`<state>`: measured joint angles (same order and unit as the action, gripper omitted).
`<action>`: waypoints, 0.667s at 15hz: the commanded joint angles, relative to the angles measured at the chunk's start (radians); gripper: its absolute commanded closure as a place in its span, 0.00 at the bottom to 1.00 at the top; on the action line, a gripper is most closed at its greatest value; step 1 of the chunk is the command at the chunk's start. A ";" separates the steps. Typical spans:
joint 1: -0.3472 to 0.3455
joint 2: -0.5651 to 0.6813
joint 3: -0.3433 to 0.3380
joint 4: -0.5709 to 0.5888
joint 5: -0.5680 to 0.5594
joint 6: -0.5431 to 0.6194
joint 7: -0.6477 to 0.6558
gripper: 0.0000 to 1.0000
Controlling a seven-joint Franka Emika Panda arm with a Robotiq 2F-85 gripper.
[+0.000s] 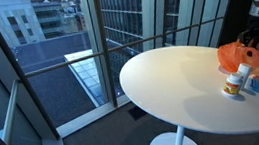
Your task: Remove the yellow and brown bottle from the plastic bag and place it on the table in a lying position
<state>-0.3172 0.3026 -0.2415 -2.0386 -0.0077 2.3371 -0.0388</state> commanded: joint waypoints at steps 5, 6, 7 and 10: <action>0.013 -0.102 -0.018 -0.094 -0.106 -0.157 -0.086 0.75; 0.014 -0.112 -0.019 -0.103 -0.121 -0.169 -0.090 0.75; 0.014 -0.123 -0.020 -0.114 -0.135 -0.178 -0.096 0.75; 0.013 -0.168 -0.025 -0.166 -0.177 -0.181 -0.112 0.75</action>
<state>-0.3138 0.2089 -0.2516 -2.1404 -0.1415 2.1719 -0.1214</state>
